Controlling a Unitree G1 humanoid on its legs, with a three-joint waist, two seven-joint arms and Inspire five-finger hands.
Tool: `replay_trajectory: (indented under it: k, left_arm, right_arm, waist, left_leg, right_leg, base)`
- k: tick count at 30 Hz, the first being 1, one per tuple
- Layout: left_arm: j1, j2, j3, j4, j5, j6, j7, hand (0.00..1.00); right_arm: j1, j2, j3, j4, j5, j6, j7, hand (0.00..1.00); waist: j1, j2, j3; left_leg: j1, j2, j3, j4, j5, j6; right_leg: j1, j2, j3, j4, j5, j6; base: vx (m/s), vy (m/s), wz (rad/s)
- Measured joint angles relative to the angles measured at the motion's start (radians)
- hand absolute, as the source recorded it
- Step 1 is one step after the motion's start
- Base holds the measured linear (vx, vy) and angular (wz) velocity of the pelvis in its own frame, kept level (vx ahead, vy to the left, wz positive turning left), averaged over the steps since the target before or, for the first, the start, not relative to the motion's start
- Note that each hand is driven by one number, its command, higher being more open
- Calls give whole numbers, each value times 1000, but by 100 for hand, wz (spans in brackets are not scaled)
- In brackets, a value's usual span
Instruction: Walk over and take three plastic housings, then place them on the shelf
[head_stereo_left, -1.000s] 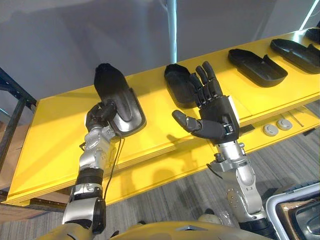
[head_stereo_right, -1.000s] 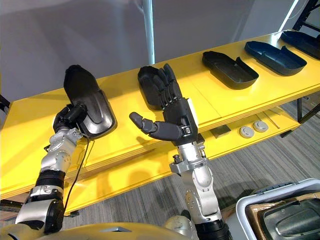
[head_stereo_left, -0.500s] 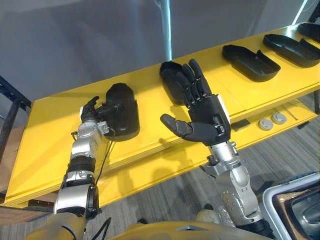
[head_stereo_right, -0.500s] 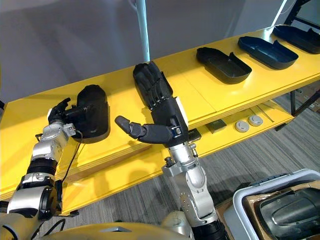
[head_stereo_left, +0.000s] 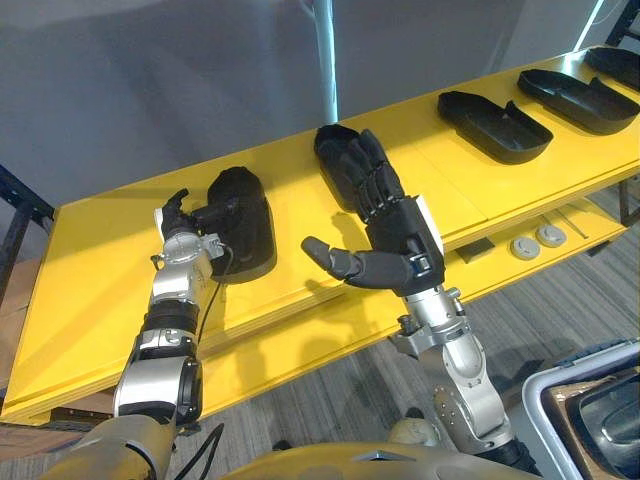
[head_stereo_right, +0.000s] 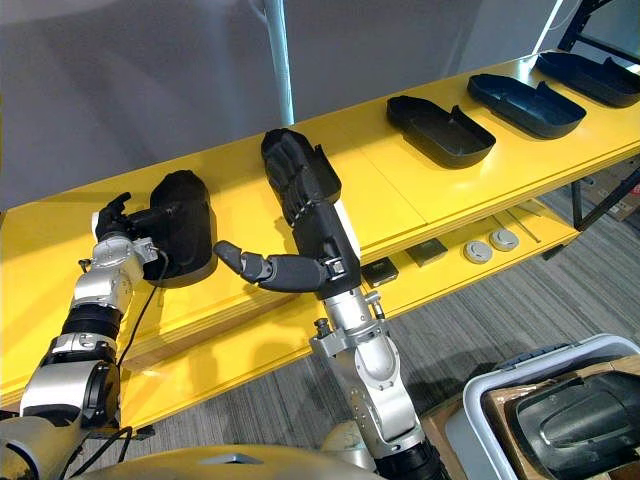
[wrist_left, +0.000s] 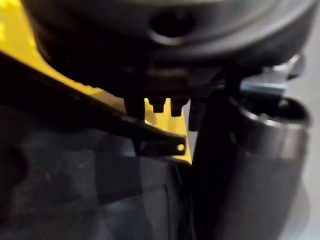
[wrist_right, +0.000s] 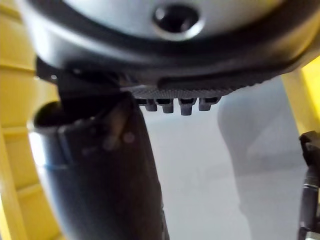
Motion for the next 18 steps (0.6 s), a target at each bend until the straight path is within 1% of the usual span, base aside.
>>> replay_trajectory:
  k: [2,4,6,7,8,9,11,13,15,16,18]
  left_arm:
    - [0,-2,-20,-35,-21,-27,-1,100]
    - [4,-2,-35,-89,-45,-65,-26,100]
    - [12,-2,-59,-216,-79,-136,-77,100]
    - [13,-1,-66,-249,-90,-159,-87,100]
    - [15,0,-72,-312,-116,-207,-102,100]
    - [27,1,-72,-390,-143,-270,-111,100]
    - [47,0,-72,-452,-159,-316,-115,100]
    - [89,0,-69,-544,-181,-372,-115,100]
    - [134,0,-67,-588,-177,-390,-107,100]
    - [177,-2,-62,-593,-146,-398,-90,100]
    - [217,-7,-43,-602,-116,-398,-71,100]
  right_arm:
    - [0,0,2,17,-29,0,-8,100]
    - [-3,-4,3,43,-39,1,-8,100]
    - [-10,-23,2,81,-69,1,-8,100]
    - [-14,-29,1,92,-70,1,-7,100]
    - [-29,-41,5,117,-70,1,-6,100]
    - [-56,-55,10,144,-72,2,-5,100]
    - [-69,-61,10,153,-85,2,-5,100]
    - [-89,-61,6,158,-107,2,-9,100]
    - [-99,-61,8,158,-109,2,-15,100]
    - [-108,-61,9,172,-111,3,-27,100]
    - [-121,-60,12,195,-111,16,-29,100]
  waist:
    - [0,-3,0]
    - [3,-5,0]
    - [23,-6,-1]
    - [26,-7,-1]
    - [32,-7,-1]
    - [41,-7,-1]
    - [45,-7,-2]
    - [52,-7,-3]
    - [66,-6,-9]
    - [78,-9,-16]
    - [78,-13,-23]
  left_leg:
    - [-1,0,-9,-1,1,0]
    - [-1,0,-23,-2,2,0]
    - [-6,0,-38,-4,4,-1]
    - [-9,0,-44,-4,5,-1]
    - [-11,0,-55,-4,7,-1]
    - [-12,0,-62,-5,7,-1]
    - [-12,-1,-74,-5,7,-1]
    - [-12,-1,-91,-5,8,-2]
    - [-13,-2,-101,-5,9,-2]
    - [-15,-2,-113,-8,13,-2]
    - [-15,-2,-124,-17,20,-3]
  right_leg:
    - [8,0,-12,-6,1,0]
    - [20,1,-25,-13,2,2]
    - [29,1,-42,-22,2,2]
    - [34,1,-48,-25,3,2]
    - [40,1,-60,-28,3,2]
    - [44,1,-68,-30,3,2]
    - [53,1,-77,-33,2,2]
    - [70,1,-98,-41,2,2]
    - [79,1,-109,-48,2,2]
    - [89,3,-124,-57,3,2]
    - [96,6,-135,-66,4,4]
  base:
    - [2,-5,13]
    - [11,-6,18]
    - [12,-2,19]
    - [17,-3,25]
    - [19,-1,22]
    - [16,1,20]
    - [10,2,15]
    - [11,4,23]
    - [2,6,20]
    - [-6,4,19]
    - [-5,-1,21]
